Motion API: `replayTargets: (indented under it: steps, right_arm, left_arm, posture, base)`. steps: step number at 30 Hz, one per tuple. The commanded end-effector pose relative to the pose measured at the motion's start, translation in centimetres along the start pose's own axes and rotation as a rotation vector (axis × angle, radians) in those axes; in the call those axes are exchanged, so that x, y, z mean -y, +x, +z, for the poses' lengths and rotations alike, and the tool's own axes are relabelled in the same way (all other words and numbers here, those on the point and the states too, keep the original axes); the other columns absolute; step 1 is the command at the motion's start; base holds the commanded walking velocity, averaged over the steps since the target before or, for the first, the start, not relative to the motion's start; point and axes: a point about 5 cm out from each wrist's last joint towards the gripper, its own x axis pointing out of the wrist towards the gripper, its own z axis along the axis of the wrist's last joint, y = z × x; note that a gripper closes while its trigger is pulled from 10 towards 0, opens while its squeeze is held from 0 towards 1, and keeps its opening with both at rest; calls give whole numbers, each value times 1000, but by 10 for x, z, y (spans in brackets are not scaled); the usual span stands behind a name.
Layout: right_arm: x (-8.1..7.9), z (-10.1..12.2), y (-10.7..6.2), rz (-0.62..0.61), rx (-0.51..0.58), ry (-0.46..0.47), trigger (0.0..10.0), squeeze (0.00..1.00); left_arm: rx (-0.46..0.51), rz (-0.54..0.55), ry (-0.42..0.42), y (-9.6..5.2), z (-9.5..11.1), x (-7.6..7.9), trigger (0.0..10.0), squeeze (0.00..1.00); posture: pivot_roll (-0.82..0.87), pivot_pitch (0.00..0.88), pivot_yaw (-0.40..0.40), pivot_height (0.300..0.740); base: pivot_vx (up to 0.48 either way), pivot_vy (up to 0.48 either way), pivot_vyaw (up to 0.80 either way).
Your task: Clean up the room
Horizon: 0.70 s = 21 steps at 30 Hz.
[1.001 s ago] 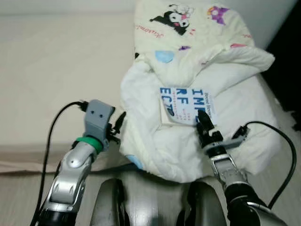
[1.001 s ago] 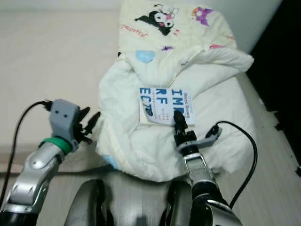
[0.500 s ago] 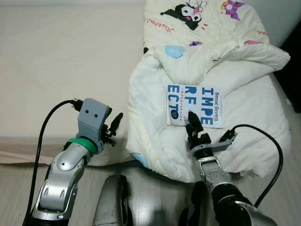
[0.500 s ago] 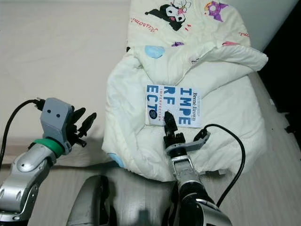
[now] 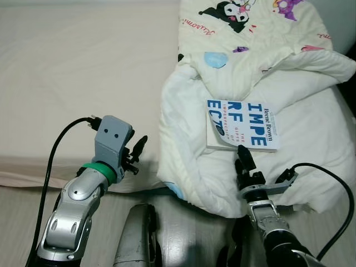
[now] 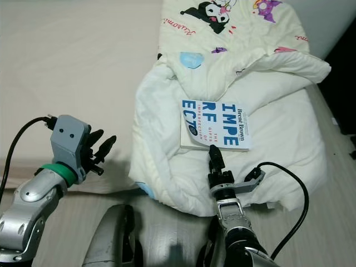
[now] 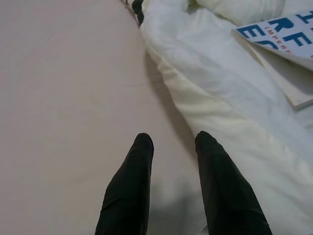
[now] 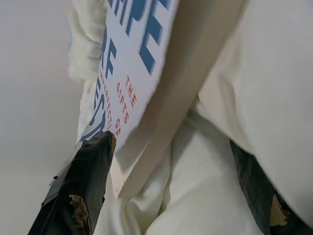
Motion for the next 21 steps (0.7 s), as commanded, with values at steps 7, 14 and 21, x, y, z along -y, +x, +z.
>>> replayTargets:
  steps: [7,14,21]
  right_arm:
    - [-7,20,12,-11,17,-68,10000,1000]
    - [-26,19,29,80,-11,-93,10000,1000]
    - [-43,10,42,159,-70,-158,4039,1000]
  left_arm:
    - [-31,-4,8,-9,-1,-1,10000,0]
    - [-39,-7,13,-11,-1,-1,10000,0]
    - [-44,-10,11,-10,0,0,10000,0]
  posture:
    - [375,286,150,575]
    - [388,289,156,575]
    - [376,288,150,575]
  base:
    - [0,0,0]
    - [0,0,0]
    - [0,0,0]
